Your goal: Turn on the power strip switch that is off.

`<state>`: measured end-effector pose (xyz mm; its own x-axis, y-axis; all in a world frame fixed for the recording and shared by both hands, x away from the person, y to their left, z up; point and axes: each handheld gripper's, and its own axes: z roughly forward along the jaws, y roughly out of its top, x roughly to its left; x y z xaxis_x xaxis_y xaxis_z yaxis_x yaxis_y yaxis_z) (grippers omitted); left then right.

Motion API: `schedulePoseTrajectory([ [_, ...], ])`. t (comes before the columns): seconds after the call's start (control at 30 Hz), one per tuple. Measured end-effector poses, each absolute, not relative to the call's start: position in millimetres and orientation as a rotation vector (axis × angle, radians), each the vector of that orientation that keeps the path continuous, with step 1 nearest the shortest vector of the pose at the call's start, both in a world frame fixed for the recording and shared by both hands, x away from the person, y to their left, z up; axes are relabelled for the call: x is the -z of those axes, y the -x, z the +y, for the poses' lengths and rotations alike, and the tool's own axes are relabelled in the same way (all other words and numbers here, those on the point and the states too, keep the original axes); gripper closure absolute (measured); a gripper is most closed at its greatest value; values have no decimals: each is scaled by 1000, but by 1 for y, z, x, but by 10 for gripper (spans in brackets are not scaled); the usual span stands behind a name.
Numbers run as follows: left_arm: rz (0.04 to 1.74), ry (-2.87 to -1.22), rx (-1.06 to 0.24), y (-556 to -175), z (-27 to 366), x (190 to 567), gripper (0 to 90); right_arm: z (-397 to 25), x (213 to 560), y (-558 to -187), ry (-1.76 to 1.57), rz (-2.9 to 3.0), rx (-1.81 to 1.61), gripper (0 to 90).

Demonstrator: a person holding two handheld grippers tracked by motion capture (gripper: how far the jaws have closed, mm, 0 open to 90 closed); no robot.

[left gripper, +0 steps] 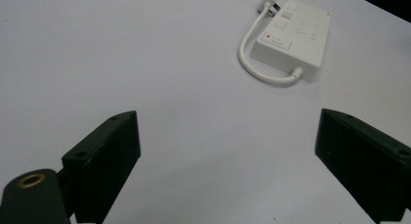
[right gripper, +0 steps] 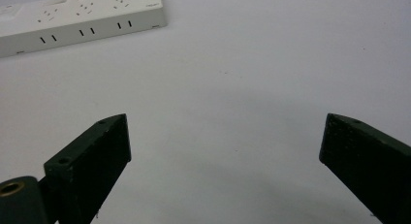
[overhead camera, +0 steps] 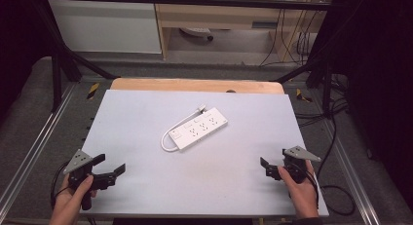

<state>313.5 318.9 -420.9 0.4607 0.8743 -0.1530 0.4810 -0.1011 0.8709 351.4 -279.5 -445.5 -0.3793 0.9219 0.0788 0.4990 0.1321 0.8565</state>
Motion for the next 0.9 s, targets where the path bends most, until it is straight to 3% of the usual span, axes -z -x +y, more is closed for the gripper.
schedulePoseTrajectory([
  [0.9,1136,-1754,-507,-313,316,420,70,-282,428,-347,-1378,1933,-1232,33],
])
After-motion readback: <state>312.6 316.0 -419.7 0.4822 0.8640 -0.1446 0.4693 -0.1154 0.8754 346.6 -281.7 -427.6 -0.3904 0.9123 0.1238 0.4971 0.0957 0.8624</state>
